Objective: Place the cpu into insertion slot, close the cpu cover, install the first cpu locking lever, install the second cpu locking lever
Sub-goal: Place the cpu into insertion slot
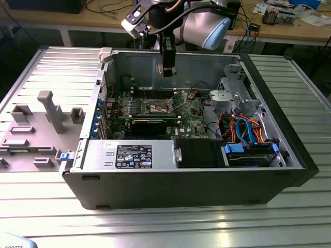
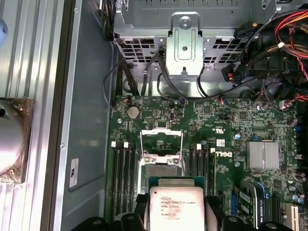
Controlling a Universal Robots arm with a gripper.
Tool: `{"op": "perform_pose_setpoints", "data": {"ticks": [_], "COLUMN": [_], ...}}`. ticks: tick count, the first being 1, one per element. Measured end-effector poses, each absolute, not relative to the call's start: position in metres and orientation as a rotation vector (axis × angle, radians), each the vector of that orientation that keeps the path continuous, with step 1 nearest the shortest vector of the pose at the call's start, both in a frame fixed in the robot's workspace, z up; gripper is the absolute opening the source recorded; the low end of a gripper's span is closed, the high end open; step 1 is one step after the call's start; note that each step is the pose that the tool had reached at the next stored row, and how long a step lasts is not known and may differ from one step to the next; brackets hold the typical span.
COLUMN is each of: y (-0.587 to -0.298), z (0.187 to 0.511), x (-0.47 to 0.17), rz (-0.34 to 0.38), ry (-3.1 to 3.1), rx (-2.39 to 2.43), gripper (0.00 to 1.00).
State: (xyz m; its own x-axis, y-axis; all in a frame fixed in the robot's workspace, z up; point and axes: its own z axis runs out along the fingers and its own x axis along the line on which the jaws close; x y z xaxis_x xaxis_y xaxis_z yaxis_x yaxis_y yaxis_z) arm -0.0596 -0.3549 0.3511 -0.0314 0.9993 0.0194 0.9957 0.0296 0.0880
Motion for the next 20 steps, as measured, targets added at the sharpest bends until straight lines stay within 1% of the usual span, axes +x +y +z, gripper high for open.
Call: {"op": "perform_pose_setpoints", "data": {"ticks": [20], "y": [-0.355], "z": [0.338], "x": [-0.061], "rz": [0.118], "ry": [2.215], "rx": [2.157], "gripper": [0.55]}}
